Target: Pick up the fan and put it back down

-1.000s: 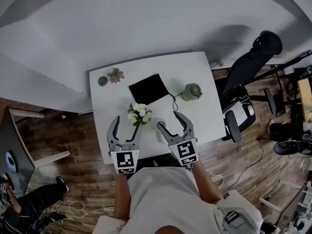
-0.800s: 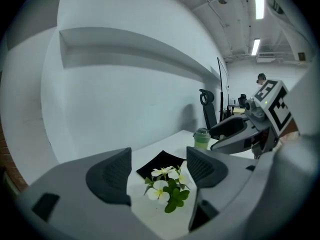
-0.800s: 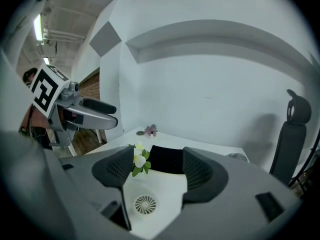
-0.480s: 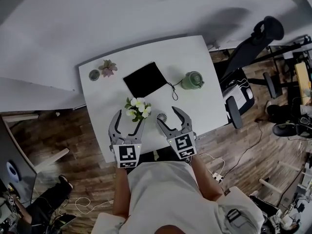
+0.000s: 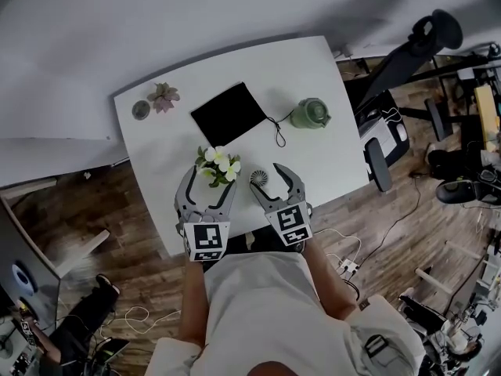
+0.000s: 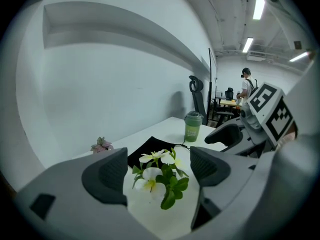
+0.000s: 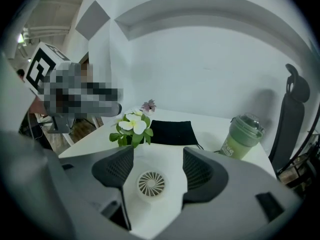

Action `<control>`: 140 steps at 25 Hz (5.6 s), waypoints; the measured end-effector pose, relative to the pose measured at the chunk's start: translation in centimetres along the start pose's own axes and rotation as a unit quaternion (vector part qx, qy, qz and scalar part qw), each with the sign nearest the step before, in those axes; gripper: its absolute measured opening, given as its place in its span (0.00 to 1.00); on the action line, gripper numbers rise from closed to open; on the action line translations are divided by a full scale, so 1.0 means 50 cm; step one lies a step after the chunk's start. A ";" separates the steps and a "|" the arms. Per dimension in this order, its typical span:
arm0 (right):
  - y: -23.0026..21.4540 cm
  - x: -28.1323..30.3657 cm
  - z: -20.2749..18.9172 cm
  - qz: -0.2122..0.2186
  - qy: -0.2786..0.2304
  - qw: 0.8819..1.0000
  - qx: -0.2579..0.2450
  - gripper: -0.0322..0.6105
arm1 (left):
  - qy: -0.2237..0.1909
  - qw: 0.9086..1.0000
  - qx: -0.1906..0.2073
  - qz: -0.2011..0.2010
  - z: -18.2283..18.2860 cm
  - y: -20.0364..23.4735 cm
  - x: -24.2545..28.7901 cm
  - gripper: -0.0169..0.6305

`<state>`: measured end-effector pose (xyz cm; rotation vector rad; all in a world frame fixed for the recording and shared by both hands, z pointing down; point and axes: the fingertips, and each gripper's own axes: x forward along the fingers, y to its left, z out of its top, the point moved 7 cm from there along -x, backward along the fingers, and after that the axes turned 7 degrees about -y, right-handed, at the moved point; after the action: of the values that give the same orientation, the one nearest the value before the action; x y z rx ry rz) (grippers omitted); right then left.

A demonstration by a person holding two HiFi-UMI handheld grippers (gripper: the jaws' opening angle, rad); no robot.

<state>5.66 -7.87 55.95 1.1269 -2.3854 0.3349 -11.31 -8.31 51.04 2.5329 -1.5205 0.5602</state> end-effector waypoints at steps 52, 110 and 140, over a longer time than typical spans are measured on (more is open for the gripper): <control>0.021 0.109 -0.187 0.030 0.100 0.994 0.034 0.63 | 0.052 0.998 0.018 -0.013 -0.075 -0.033 0.022 0.68; -0.008 -0.112 0.221 0.001 -0.175 0.981 -0.080 0.63 | -0.097 0.992 0.008 0.077 0.116 -0.004 -0.082 0.68; -0.007 -0.233 0.371 0.000 -0.278 0.954 -0.113 0.63 | -0.190 0.975 -0.003 0.110 0.257 -0.006 -0.182 0.60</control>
<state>6.44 -8.00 34.07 1.2301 -2.8053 -0.2945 -11.74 -4.53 35.77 2.5916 -1.9398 0.0885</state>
